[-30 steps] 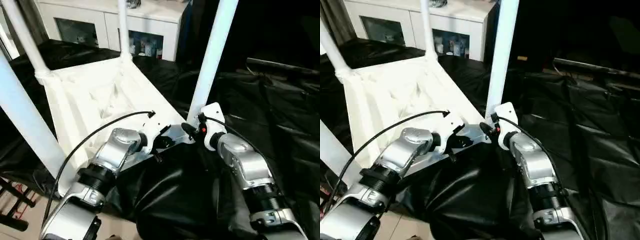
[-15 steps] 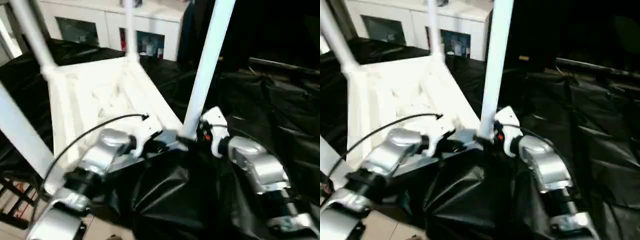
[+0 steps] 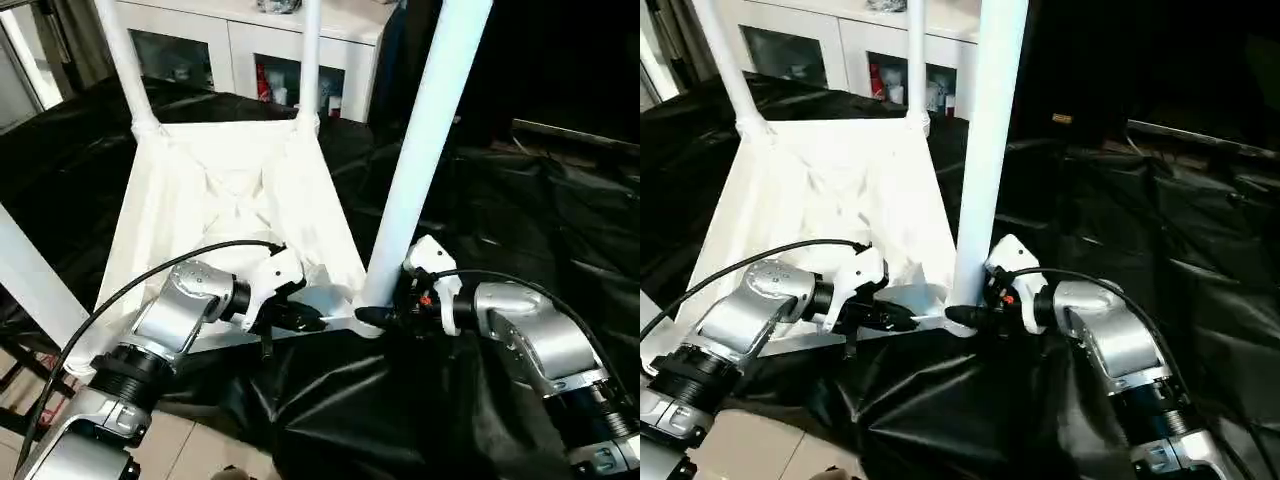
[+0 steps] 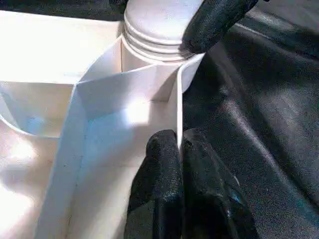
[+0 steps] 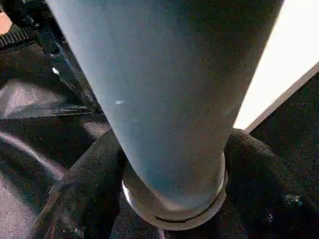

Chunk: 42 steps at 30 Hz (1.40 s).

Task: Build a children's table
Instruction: Rotate leg to tighten

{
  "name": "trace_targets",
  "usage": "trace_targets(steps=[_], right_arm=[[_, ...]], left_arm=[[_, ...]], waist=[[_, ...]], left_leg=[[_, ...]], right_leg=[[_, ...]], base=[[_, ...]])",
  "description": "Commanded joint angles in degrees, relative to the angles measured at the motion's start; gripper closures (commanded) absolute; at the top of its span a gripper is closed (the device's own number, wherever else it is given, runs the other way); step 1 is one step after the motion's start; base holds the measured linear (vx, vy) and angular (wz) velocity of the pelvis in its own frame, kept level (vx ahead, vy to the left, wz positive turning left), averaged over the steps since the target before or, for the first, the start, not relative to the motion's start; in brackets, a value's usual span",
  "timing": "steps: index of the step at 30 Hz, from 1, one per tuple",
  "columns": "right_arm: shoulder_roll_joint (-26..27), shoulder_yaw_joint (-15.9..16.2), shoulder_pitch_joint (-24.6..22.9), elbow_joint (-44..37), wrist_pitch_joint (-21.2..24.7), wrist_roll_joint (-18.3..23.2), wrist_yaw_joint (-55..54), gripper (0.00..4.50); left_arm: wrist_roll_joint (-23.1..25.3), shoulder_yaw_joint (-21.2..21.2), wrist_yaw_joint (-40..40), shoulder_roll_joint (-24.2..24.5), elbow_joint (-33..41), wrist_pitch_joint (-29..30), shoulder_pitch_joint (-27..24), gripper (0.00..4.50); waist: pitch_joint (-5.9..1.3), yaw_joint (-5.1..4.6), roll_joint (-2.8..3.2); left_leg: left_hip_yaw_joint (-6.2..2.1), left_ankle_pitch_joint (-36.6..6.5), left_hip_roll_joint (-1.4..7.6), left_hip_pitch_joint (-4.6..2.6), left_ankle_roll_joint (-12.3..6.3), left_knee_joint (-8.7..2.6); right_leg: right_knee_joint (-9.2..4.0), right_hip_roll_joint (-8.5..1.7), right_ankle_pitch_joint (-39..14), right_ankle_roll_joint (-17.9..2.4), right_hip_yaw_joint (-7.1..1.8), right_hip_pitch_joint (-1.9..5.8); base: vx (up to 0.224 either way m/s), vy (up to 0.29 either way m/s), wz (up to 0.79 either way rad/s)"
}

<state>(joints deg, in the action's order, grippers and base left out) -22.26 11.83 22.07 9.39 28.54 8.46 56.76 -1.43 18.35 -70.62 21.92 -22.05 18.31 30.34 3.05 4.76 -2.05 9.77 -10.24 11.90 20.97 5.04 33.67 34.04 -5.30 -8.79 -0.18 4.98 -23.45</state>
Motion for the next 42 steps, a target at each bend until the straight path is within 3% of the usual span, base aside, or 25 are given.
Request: trace_targets(steps=[1,5,7,10,14,16,19,20,21,25,30,38,39,42], right_arm=[[2.44,2.70,-0.46,-0.65,0.55,0.46,-0.95,1.80],[6.13,1.07,0.05,1.85,-0.29,-1.33,-8.42,1.88],[12.98,-2.48,1.81,7.32,1.73,-3.17,-21.48,1.89],[15.51,-3.80,2.57,9.24,1.80,-3.75,-26.28,1.90],[20.40,-5.56,4.40,11.70,1.81,-3.60,-32.25,1.91],[21.26,-5.08,4.87,11.75,0.69,-3.16,-30.78,1.35],[21.63,-6.18,5.26,11.61,1.06,-2.16,-29.87,1.15],[20.92,-5.82,5.24,11.22,0.94,-2.36,-28.98,1.15],[20.06,-5.31,5.10,10.75,0.87,-2.39,-27.68,0.86],[15.93,-3.19,4.00,8.39,0.16,-2.09,-21.62,0.57],[7.84,-1.03,1.70,3.89,-0.37,-0.41,-9.46,0.57],[0.27,0.60,0.94,2.23,-2.30,0.70,2.32,0.57],[-0.11,0.77,1.00,2.20,-2.48,0.81,2.95,0.82],[-1.33,1.81,1.28,2.37,-2.82,0.42,4.70,0.96]], left_arm=[[-2.29,0.16,0.99,-3.03,2.13,-0.35,1.53,4.50],[-1.06,-1.53,6.78,-5.08,0.02,1.13,2.95,4.50],[0.21,-4.18,16.61,-9.59,-3.10,3.95,5.65,4.50],[0.61,-4.85,20.12,-11.40,-3.58,5.31,6.48,4.50],[1.13,-5.83,26.59,-15.53,-4.11,7.38,8.00,4.50],[1.42,-5.32,26.99,-16.93,-4.08,6.73,8.13,4.50],[1.54,-4.77,26.63,-17.34,-4.10,6.05,8.00,4.50],[1.43,-4.48,25.84,-17.02,-3.74,5.90,7.67,4.50],[1.34,-4.11,24.81,-16.53,-3.40,5.29,7.31,4.50],[0.56,-2.71,20.22,-14.24,-1.29,4.08,5.54,4.50],[-0.02,-0.33,11.92,-9.12,1.37,2.65,3.06,4.50],[-3.73,1.49,-1.33,-2.80,6.87,1.66,-0.18,4.50],[-3.83,1.68,-2.02,-2.32,7.15,1.84,-0.29,4.50],[-3.64,2.12,-2.97,-1.02,7.52,2.63,-0.49,4.50]], waist=[[-3.52,-0.24,0.09],[-3.37,-0.77,0.07],[-3.33,-1.43,0.17],[-3.41,-2.06,0.06],[-3.63,-2.00,0.12],[-3.72,-1.89,0.26],[-3.91,-1.77,0.11],[-3.92,-1.69,0.19],[-3.91,-1.67,0.16],[-3.77,-1.50,0.24],[-3.75,-1.20,0.09],[-3.52,-0.75,0.14],[-3.54,-0.69,-0.01],[-3.55,-0.29,0.10]], left_leg=[[0.00,-14.77,1.36,-0.62,-0.38,-4.41],[-0.12,-16.33,1.10,-0.57,0.71,-4.46],[-0.31,-17.22,0.94,-0.57,1.17,-4.42],[-0.49,-17.95,0.80,-0.56,1.81,-4.30],[-0.35,-16.18,0.79,-0.50,0.81,-4.29],[-0.26,-14.42,0.91,-0.16,0.23,-4.34],[-0.09,-12.16,0.88,-0.04,-0.57,-4.21],[-0.05,-11.56,0.92,-0.11,-0.80,-4.21],[0.03,-11.31,0.91,-0.18,-0.98,-4.20],[0.03,-12.31,0.96,-0.19,-1.33,-4.25],[-0.02,-12.94,1.16,-0.21,-1.93,-4.22],[0.09,-14.69,1.47,-0.67,-1.64,-4.34],[0.12,-14.58,1.46,-0.60,-1.67,-4.36],[0.11,-14.24,1.48,-0.69,-1.11,-4.36]], right_leg=[[-4.29,-2.97,-20.49,-9.49,-2.72,2.72],[-4.93,-3.00,-25.48,-7.60,-2.53,2.51],[-5.13,-2.96,-27.50,-7.03,-2.37,2.31],[-5.42,-3.05,-30.06,-6.10,-2.08,2.32],[-5.35,-2.84,-26.53,-6.42,-2.22,2.32],[-4.76,-2.69,-21.87,-7.40,-2.41,2.65],[-4.22,-2.68,-17.39,-8.67,-2.55,2.91],[-4.08,-2.66,-16.16,-9.26,-2.54,2.95],[-4.02,-2.65,-15.54,-9.66,-2.57,2.97],[-4.22,-2.77,-16.87,-9.56,-2.58,3.09],[-4.17,-2.91,-17.86,-9.31,-2.65,3.29],[-4.20,-2.86,-19.27,-10.29,-2.80,2.63],[-4.18,-2.83,-19.12,-10.39,-2.79,2.69],[-4.01,-2.89,-18.53,-10.58,-2.84,2.69]], base=[[0.000,0.000,0.00],[0.000,0.000,0.00],[0.000,0.000,0.00],[0.000,0.000,0.00],[0.000,0.000,0.00],[0.000,0.000,0.00],[0.000,0.000,0.00],[0.000,0.000,0.00],[0.000,0.000,0.00],[0.000,0.000,0.00],[0.000,0.000,0.00],[0.000,0.000,0.00],[0.000,0.000,0.00],[0.000,0.000,0.00]])
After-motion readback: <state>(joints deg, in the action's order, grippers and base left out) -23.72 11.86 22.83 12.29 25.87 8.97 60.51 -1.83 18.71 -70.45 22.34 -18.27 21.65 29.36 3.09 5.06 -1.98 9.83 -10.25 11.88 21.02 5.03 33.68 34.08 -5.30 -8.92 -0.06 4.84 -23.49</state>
